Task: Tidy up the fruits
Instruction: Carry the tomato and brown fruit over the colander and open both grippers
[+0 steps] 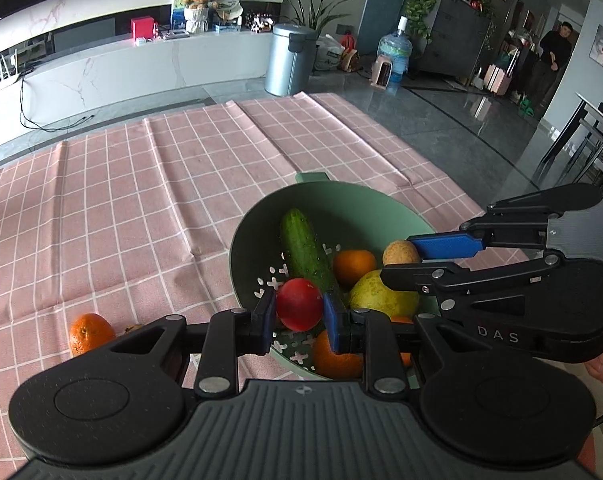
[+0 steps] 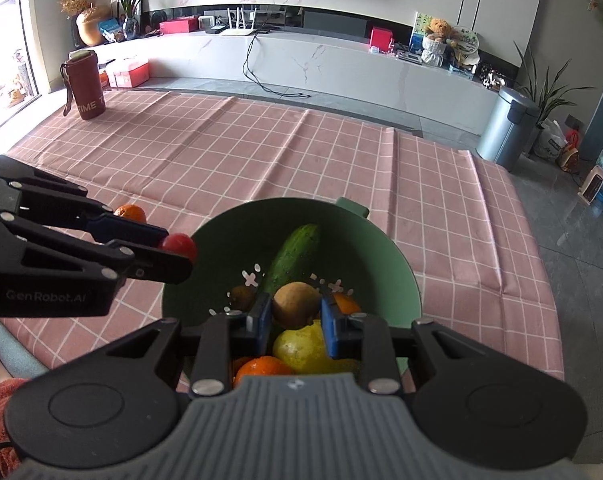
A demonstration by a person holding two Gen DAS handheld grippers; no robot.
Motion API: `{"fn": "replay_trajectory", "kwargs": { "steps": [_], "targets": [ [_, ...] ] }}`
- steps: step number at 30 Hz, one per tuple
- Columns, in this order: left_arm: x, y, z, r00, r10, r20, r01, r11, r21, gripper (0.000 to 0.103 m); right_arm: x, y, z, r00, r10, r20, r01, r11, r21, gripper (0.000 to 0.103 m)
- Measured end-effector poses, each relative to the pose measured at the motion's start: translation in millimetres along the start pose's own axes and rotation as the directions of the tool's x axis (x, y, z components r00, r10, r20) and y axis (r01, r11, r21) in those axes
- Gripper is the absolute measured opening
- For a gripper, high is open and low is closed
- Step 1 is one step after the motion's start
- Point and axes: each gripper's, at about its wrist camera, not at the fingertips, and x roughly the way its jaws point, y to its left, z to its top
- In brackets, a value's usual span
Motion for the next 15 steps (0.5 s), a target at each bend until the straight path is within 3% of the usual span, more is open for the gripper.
{"fn": "replay_trajectory", "kwargs": {
  "steps": [6, 15],
  "targets": [
    [22, -7, 1, 0.996, 0.047, -0.076, -0.042, 0.997, 0.068, 0.028, 34, -12, 10, 0.997, 0.043, -0.070, -0.044, 0.999, -0.014, 0.022],
    [41, -9, 6, 0.989, 0.067, -0.130, -0.052, 0.992, 0.114, 0.028, 63, -20, 11, 0.988, 0.082, -0.130, -0.084, 0.996, -0.013, 0.022]
  ]
}}
